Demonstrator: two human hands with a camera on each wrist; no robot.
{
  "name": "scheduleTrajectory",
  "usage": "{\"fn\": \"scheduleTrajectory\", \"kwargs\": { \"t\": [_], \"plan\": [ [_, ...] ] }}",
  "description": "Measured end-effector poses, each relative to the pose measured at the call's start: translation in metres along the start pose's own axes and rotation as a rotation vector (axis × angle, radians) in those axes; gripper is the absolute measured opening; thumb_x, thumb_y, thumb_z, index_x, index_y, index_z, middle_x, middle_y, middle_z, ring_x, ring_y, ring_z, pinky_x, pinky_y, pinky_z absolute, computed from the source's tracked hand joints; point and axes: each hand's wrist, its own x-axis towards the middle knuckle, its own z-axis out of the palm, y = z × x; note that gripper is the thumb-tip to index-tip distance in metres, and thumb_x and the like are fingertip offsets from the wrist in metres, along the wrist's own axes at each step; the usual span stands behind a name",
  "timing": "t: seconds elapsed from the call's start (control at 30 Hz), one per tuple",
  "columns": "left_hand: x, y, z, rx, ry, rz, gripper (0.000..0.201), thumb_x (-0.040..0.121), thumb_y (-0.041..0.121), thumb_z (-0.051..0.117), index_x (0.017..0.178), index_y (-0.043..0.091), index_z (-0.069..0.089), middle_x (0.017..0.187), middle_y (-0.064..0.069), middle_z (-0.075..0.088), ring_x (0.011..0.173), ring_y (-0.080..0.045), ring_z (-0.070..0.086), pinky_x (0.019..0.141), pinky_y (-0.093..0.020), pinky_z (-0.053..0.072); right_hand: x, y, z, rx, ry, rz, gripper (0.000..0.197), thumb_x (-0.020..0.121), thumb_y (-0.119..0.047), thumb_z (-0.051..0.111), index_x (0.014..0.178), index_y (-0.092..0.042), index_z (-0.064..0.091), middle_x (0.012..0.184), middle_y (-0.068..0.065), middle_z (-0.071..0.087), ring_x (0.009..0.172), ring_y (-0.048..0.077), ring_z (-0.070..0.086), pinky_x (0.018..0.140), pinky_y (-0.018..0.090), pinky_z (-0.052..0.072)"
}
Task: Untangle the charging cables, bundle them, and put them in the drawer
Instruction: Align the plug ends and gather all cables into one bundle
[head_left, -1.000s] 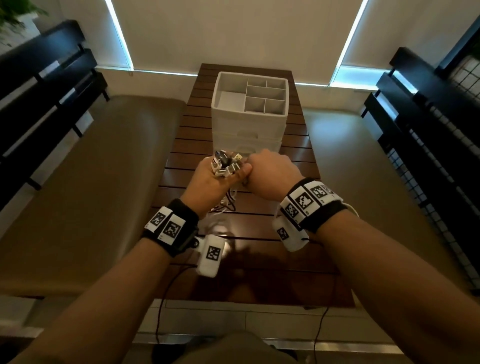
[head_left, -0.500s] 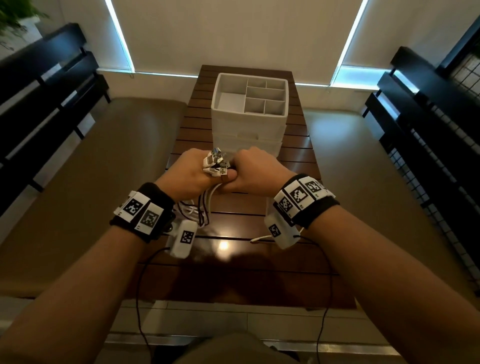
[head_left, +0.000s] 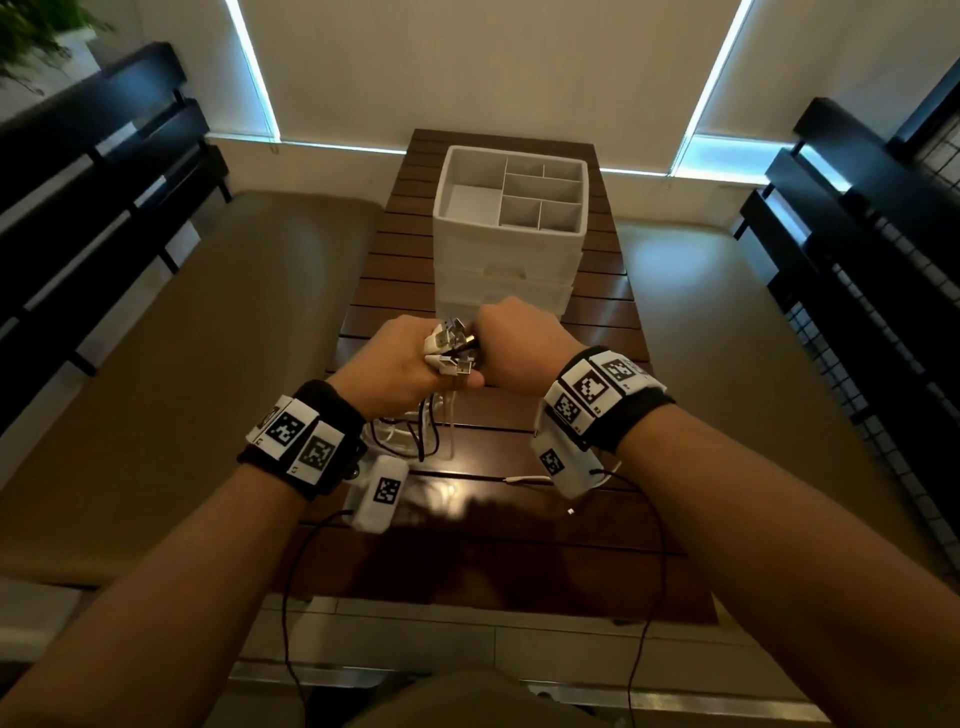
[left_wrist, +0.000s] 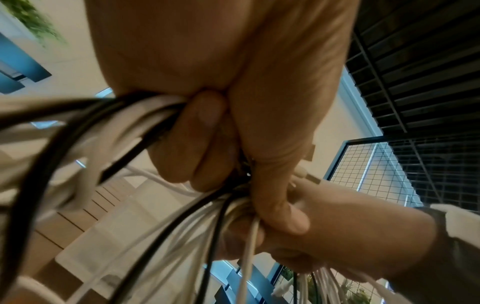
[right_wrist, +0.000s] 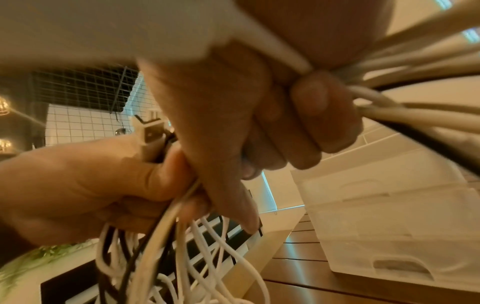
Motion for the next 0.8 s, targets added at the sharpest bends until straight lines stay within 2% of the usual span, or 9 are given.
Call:
{"fn": "scheduleTrajectory", "kwargs": {
  "t": [0.07, 0.17, 0.27, 0.33, 0.4, 0.47, 0.53, 0.63, 0.8],
  "plan": [
    [0.0, 0.001, -0.004, -0.021, 0.023, 0.016, 0.024, 0.088, 0.023, 0.085, 0.095, 0.003, 0.073, 0.09, -0.011, 0.077, 0.085, -0.028, 0.073, 0.079, -0.045, 0.06, -0.002, 0.0, 0.0, 0.053, 0.026, -0.022, 0.017, 0.093, -0.031, 0.065, 0.094, -0.017, 0.074, 0.075, 0.002, 0.065, 0.073, 0.027, 0.065, 0.063, 0.036, 0.05],
    [-0.002, 0.008, -0.012, -0.055, 0.051, 0.039, 0.026, 0.09, 0.026, 0.081, 0.1, 0.003, 0.075, 0.093, -0.01, 0.077, 0.086, -0.025, 0.075, 0.078, -0.041, 0.06, -0.008, 0.003, 0.005, 0.161, 0.107, -0.049, 0.016, 0.088, -0.04, 0.07, 0.092, -0.025, 0.075, 0.073, 0.0, 0.069, 0.067, 0.023, 0.064, 0.061, 0.034, 0.052],
    [-0.006, 0.015, -0.017, -0.041, 0.075, 0.066, 0.028, 0.09, 0.031, 0.08, 0.095, 0.003, 0.074, 0.084, -0.008, 0.074, 0.074, -0.016, 0.069, 0.07, -0.031, 0.055, -0.01, 0.013, 0.01, 0.261, 0.154, -0.039, 0.021, 0.089, -0.037, 0.073, 0.071, -0.03, 0.064, 0.065, -0.006, 0.064, 0.06, 0.014, 0.06, 0.057, 0.033, 0.051],
    [-0.009, 0.012, -0.02, -0.041, 0.094, 0.052, 0.024, 0.093, 0.026, 0.08, 0.09, 0.003, 0.073, 0.08, -0.01, 0.071, 0.069, -0.017, 0.067, 0.064, -0.029, 0.053, -0.017, 0.029, 0.013, 0.3, 0.136, -0.026, 0.021, 0.092, -0.037, 0.073, 0.074, -0.03, 0.065, 0.066, -0.007, 0.063, 0.06, 0.013, 0.059, 0.058, 0.031, 0.046],
    [-0.013, 0.008, -0.022, -0.054, 0.102, 0.031, 0.02, 0.095, 0.018, 0.077, 0.086, 0.001, 0.071, 0.075, -0.005, 0.067, 0.064, -0.004, 0.063, 0.061, -0.018, 0.049, -0.032, 0.049, 0.02, 0.293, 0.074, 0.038, 0.025, 0.095, -0.046, 0.07, 0.087, -0.022, 0.074, 0.07, -0.004, 0.066, 0.062, 0.013, 0.061, 0.06, 0.031, 0.047],
    [-0.018, 0.006, -0.021, -0.055, 0.094, 0.004, 0.019, 0.096, 0.013, 0.075, 0.081, 0.003, 0.069, 0.071, 0.003, 0.063, 0.06, 0.0, 0.06, 0.059, -0.01, 0.046, -0.045, 0.067, 0.03, 0.31, 0.004, 0.144, 0.034, 0.096, -0.054, 0.065, 0.076, -0.027, 0.07, 0.062, -0.004, 0.061, 0.056, 0.012, 0.056, 0.055, 0.029, 0.043],
    [-0.02, 0.004, -0.014, -0.077, 0.099, -0.033, 0.02, 0.095, 0.01, 0.074, 0.077, 0.006, 0.067, 0.064, 0.009, 0.061, 0.056, 0.001, 0.059, 0.055, -0.009, 0.045, -0.05, 0.076, 0.035, 0.238, -0.016, 0.176, 0.044, 0.1, -0.048, 0.062, 0.06, -0.03, 0.056, 0.058, -0.004, 0.055, 0.056, 0.016, 0.052, 0.052, 0.03, 0.034],
    [-0.016, 0.005, 0.0, -0.082, 0.079, -0.04, 0.02, 0.095, 0.011, 0.075, 0.081, -0.001, 0.067, 0.069, 0.002, 0.062, 0.058, 0.001, 0.06, 0.057, -0.01, 0.046, -0.059, 0.085, 0.029, 0.163, 0.006, 0.225, 0.042, 0.099, -0.031, 0.057, 0.058, -0.027, 0.051, 0.061, -0.001, 0.054, 0.06, 0.022, 0.053, 0.056, 0.031, 0.036],
    [-0.004, 0.012, 0.016, -0.109, 0.052, -0.002, 0.023, 0.094, 0.016, 0.077, 0.085, -0.003, 0.067, 0.073, -0.006, 0.063, 0.064, -0.003, 0.059, 0.062, -0.015, 0.047, -0.083, 0.104, 0.031, 0.091, 0.077, 0.302, 0.043, 0.099, -0.035, 0.057, 0.059, -0.029, 0.045, 0.06, -0.005, 0.05, 0.057, 0.018, 0.048, 0.057, 0.031, 0.035]
  ]
}}
